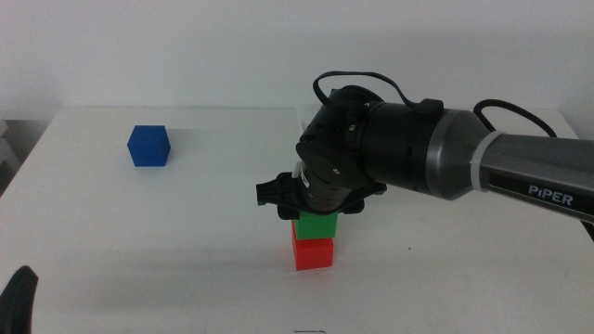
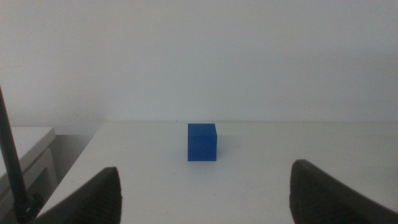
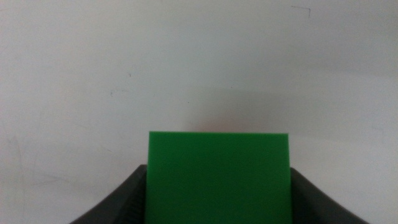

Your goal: Stack red cubes first, then green, then blue cubes in a specific spot.

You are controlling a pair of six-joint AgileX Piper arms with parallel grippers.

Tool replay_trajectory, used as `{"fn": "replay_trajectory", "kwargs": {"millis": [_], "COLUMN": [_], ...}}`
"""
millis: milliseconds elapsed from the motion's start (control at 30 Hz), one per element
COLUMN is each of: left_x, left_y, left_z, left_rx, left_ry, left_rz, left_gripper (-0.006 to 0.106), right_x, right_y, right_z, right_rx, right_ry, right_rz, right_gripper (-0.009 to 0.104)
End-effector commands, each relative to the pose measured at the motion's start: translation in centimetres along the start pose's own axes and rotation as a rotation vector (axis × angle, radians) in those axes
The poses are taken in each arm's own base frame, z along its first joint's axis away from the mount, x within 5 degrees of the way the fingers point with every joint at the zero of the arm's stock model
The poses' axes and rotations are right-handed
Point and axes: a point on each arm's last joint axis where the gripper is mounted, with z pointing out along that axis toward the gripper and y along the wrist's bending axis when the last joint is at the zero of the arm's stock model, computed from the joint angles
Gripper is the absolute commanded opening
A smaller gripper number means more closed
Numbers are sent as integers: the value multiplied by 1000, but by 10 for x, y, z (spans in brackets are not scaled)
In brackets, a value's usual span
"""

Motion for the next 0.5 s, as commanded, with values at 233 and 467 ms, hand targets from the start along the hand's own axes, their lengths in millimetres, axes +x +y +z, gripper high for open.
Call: {"fn": "replay_trajectory", "kwargs": {"millis": [233,467], "left_x": [-11,-11], "left_y": [0,0], "left_z": [-2,-2], "left_rx": [5,5], "left_ry": [-110,-110], "left_rz": [-17,-17], "left_gripper": [91,91], "right_x": [-13,-9], "right_y": [-1,4], "right_z": [-20,-21], "right_rx": [-12,-19], "right_ry": [-66,-62], "right_rz": [-23,-54], "right_gripper": [-1,-1]}}
